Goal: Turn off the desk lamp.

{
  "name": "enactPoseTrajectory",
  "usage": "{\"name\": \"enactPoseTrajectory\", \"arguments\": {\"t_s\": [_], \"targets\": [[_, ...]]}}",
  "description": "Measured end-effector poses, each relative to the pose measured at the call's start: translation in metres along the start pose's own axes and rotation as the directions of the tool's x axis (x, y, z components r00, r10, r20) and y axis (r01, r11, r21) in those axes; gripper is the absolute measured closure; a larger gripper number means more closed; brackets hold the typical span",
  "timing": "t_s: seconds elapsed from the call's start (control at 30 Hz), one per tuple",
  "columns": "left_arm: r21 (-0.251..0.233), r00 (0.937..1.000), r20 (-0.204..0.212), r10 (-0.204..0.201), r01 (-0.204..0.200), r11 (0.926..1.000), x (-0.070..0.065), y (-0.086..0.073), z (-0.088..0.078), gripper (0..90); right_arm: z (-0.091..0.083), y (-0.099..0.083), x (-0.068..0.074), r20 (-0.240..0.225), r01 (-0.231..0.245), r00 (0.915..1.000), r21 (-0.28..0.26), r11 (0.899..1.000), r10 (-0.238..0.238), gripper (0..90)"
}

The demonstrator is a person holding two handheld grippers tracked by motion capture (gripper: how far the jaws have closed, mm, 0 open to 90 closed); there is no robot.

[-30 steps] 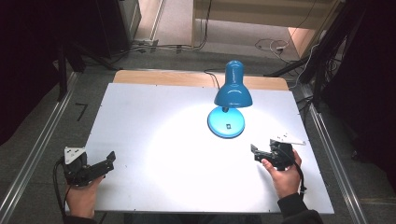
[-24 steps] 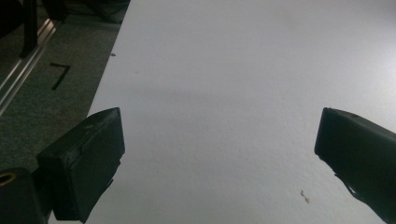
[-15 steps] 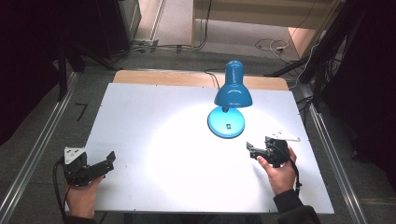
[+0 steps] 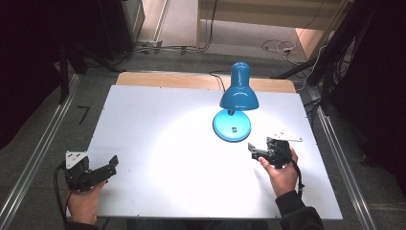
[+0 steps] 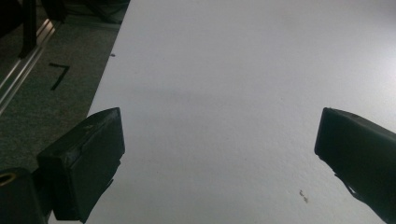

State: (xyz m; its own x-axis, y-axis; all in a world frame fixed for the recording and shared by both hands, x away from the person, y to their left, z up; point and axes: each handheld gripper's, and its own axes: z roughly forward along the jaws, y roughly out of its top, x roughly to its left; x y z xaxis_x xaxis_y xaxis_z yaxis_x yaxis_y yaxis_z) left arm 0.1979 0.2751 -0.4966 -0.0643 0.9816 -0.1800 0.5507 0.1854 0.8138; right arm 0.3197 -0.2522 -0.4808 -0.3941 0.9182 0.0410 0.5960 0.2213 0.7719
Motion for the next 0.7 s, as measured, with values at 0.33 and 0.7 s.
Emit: {"name": "enactPoseTrajectory", "arguments": {"t_s": [0.33, 0.7], "targets": [[0.0, 1.0, 0.001, 0.0, 0.0, 1.0, 0.0, 0.0, 0.0, 2.1, 0.006, 0.005, 0.005, 0.0, 0.002, 1.0, -0.008, 1.0, -0.002, 19.2], [0.0, 1.0, 0.004, 0.001, -0.001, 1.0, 0.0, 0.0, 0.0, 2.0, 0.012, 0.011, 0.013, 0.002, 0.017, 0.9999, -0.02, 1.0, -0.017, 22.5]]}}
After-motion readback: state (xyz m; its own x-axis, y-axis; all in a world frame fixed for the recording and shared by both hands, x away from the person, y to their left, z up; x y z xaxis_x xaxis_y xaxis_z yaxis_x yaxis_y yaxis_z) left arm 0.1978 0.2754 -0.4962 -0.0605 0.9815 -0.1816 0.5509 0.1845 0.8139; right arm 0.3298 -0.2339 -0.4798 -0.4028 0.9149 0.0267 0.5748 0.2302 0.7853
